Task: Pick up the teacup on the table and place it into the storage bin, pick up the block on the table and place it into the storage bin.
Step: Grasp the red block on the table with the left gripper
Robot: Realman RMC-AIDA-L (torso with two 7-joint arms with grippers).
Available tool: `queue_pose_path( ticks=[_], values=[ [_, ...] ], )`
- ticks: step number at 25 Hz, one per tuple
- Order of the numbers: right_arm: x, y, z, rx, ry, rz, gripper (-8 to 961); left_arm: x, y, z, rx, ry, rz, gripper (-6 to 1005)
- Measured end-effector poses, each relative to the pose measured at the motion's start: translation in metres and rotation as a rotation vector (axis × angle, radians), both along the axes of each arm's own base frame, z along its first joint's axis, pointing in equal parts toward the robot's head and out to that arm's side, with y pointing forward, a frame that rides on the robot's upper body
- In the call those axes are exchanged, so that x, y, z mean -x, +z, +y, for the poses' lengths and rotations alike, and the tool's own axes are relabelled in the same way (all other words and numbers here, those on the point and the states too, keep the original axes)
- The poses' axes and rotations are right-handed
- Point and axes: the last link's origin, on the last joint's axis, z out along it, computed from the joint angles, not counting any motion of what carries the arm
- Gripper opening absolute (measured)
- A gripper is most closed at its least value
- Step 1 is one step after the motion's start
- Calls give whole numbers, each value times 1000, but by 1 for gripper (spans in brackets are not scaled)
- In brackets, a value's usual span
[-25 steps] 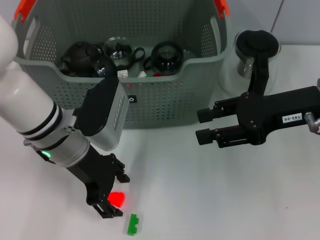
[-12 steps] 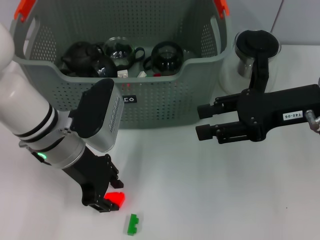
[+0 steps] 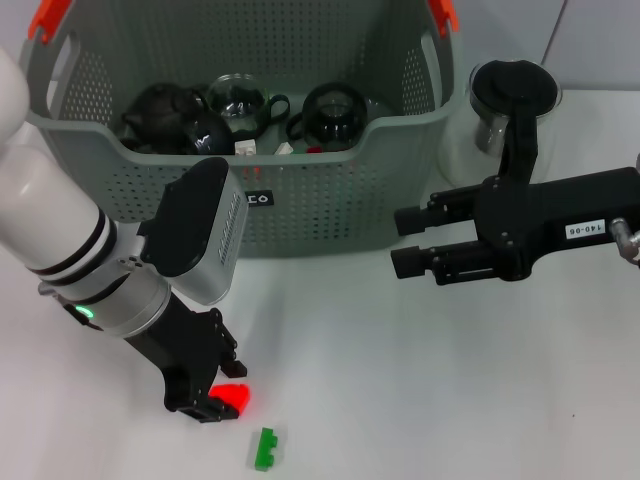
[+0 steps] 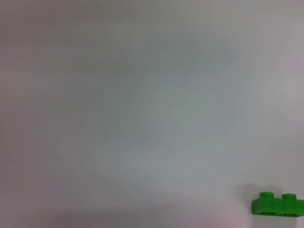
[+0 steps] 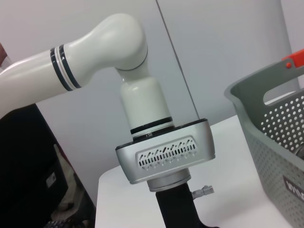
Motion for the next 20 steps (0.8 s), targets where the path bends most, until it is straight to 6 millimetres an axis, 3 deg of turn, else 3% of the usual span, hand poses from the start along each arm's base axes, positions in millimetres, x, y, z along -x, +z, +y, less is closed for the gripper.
queue_pose_path(
  ticks=[4, 13, 20],
  values=[
    [0, 1, 1, -6, -2, 4, 638, 0, 0, 0, -1, 0, 1, 449],
    [0, 2, 1, -10, -3, 8, 638, 0, 2, -2, 21, -4, 5, 276],
    [-3, 4, 0, -22, -5, 16, 638, -6, 14, 1, 21, 7, -18, 249]
  ],
)
